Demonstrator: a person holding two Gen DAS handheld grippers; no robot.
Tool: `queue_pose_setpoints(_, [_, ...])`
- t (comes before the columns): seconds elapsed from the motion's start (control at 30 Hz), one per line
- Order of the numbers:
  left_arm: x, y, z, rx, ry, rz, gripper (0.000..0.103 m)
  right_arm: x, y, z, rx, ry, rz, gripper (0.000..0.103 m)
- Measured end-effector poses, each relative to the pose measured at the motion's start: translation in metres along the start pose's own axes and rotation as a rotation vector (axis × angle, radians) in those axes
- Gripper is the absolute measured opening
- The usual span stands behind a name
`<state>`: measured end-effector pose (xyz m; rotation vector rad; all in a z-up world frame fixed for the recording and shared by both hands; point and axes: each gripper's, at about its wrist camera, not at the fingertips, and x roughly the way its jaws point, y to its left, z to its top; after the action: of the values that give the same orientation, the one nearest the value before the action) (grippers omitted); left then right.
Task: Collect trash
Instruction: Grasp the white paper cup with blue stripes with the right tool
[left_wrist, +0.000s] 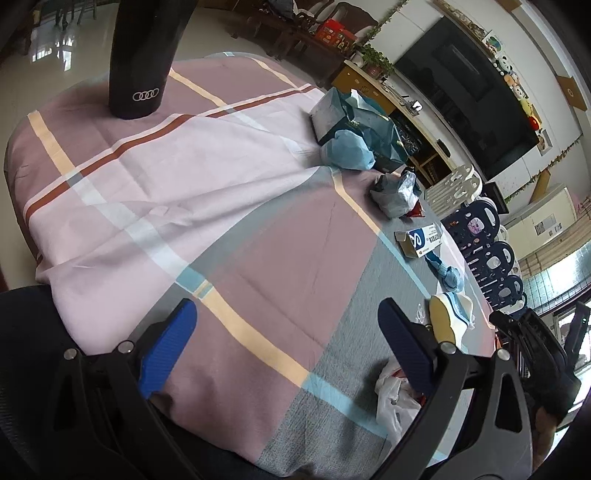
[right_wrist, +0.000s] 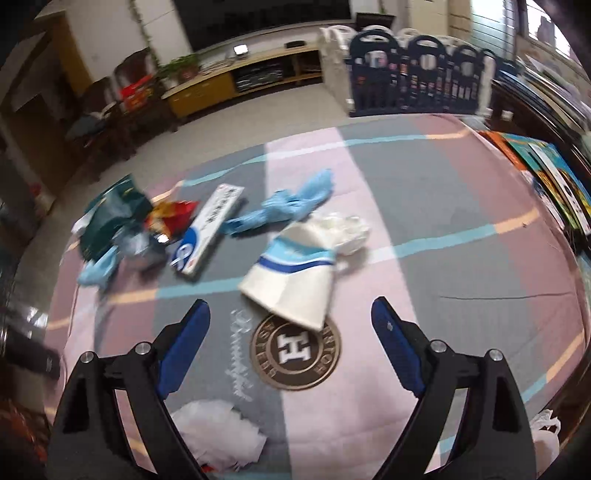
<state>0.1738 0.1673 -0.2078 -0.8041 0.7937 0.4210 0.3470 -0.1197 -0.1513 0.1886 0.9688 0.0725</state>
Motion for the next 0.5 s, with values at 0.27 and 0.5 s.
queue_pose_setpoints(0.27, [0.004, -0.005, -0.002, 0.035, 0.025, 0.01, 0.098, 0.069, -0.023, 0.017, 0.185, 0.115, 0.001, 0.087])
queue_pose_setpoints(0.5, [0.01, -0.009, -0.003, 0.055, 0.071, -0.037, 0.098, 0.069, 0.001, -0.003, 0.12, 0.137, 0.116, 0.04])
